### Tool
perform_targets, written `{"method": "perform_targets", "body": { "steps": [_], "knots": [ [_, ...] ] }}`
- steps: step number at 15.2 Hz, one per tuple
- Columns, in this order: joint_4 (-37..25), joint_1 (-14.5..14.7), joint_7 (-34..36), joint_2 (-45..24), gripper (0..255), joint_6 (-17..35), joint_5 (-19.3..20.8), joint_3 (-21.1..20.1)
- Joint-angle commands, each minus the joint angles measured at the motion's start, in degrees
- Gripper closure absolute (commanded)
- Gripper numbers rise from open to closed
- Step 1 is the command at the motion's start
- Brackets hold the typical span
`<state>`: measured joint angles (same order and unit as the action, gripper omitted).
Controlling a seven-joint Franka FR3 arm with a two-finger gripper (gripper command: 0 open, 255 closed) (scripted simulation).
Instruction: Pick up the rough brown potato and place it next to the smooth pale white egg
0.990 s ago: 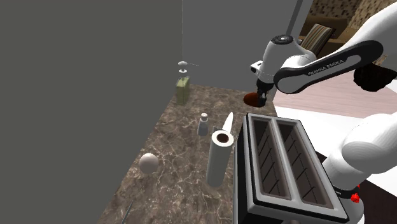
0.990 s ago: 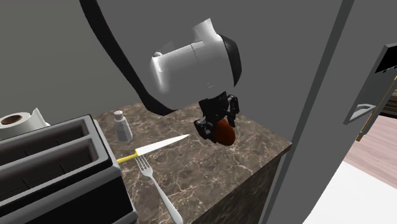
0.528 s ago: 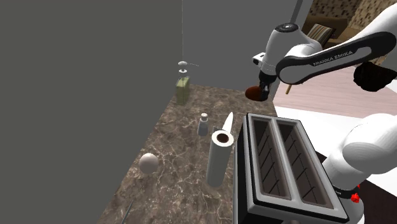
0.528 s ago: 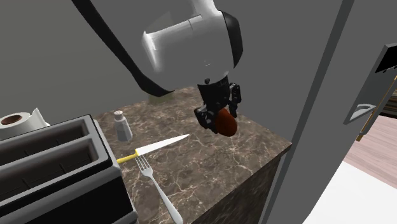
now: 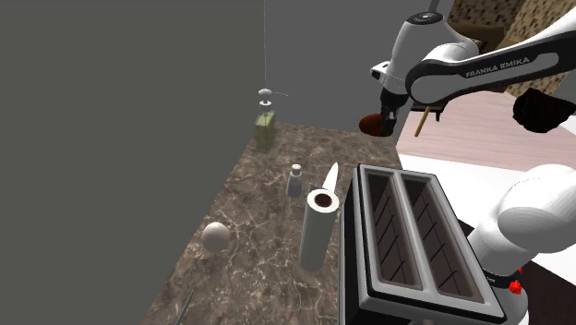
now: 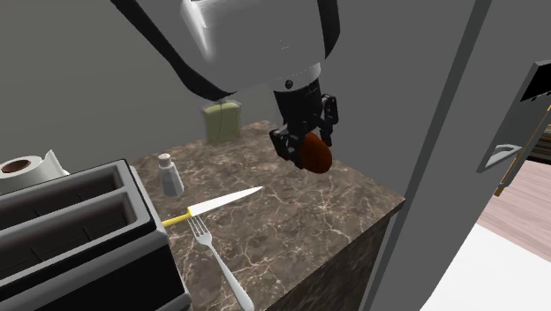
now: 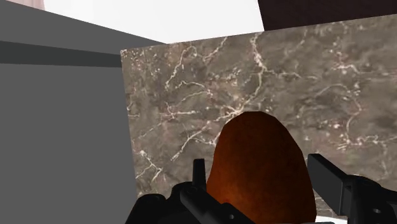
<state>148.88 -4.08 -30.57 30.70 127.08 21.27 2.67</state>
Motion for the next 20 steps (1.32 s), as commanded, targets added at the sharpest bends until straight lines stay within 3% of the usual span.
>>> {"method": "perform_targets", "body": {
  "steps": [1, 6, 20],
  "knots": [
    [-1.15, 0.18, -0.41, 0.35, 255, -1.51, -0.4, -0.09],
    [-3.67, 0.49, -1.49, 1.39, 255, -4.96, -1.18, -0.18],
    [-7.56, 9.18, 17.84, -0.6, 255, -12.4, -8.89, -17.28]
  ]
}}
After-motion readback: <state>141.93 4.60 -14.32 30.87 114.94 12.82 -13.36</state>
